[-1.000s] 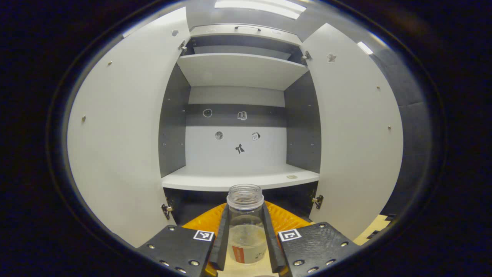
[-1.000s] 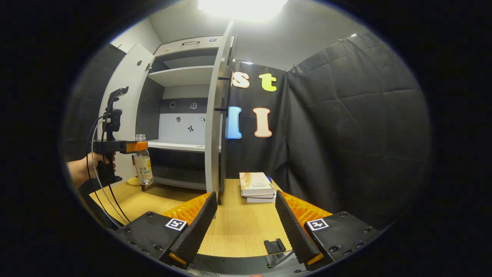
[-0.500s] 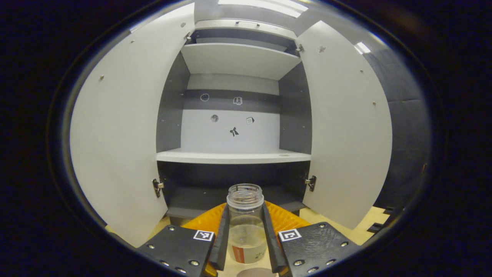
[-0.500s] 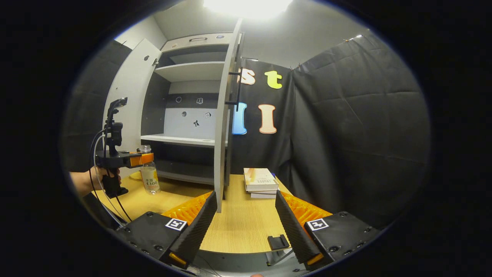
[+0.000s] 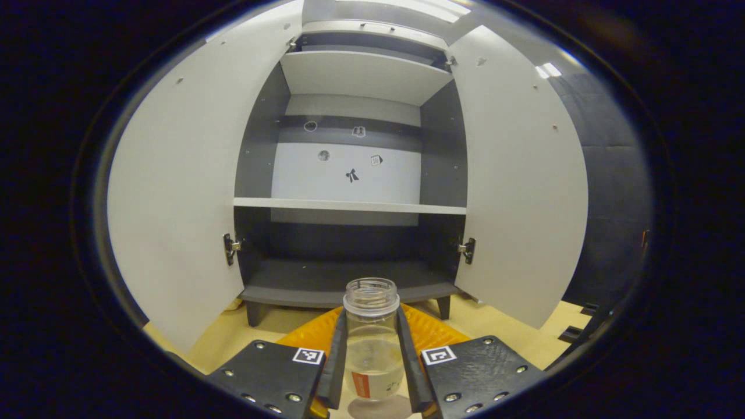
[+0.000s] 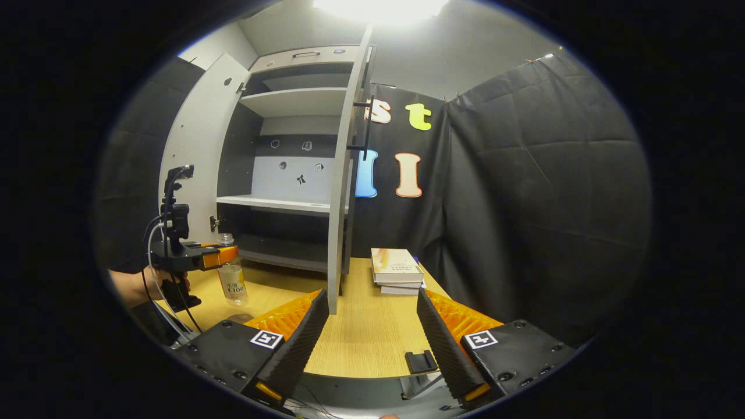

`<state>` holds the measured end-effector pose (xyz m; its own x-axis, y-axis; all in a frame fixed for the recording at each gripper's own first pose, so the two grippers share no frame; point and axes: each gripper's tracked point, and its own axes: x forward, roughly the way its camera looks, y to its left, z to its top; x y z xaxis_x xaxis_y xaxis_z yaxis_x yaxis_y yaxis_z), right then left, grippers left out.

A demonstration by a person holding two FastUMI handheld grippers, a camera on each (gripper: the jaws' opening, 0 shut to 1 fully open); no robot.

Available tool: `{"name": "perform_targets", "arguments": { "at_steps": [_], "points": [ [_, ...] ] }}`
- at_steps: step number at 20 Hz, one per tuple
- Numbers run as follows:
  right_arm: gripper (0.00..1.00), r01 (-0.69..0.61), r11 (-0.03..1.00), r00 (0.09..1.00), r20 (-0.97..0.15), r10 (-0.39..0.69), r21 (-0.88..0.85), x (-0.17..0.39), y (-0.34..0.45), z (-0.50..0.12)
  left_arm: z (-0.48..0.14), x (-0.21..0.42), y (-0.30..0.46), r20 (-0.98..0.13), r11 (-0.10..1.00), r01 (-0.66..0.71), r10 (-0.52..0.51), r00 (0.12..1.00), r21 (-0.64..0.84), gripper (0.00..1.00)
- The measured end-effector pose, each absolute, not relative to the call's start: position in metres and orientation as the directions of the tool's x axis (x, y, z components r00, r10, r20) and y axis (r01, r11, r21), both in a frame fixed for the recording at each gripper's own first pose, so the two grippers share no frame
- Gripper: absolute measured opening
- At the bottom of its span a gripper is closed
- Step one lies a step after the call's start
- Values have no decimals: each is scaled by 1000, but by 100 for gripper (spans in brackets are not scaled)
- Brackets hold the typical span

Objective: Grasp the bottle in the cabinet with the left hand and place it on the coaster, then close the right door with the right hand and the left door with the left hand.

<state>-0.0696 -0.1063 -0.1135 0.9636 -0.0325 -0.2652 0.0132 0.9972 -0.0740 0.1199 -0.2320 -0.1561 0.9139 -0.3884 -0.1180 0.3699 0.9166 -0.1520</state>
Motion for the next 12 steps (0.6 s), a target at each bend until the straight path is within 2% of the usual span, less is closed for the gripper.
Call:
{"name": "perform_targets", "arguments": {
  "at_steps": [12],
  "points": [
    [97,17,997,954,-296,-39,-78,-68,-113,-124,-203,109,-242,-183,918,363,-388,903,-157,46]
  ]
}}
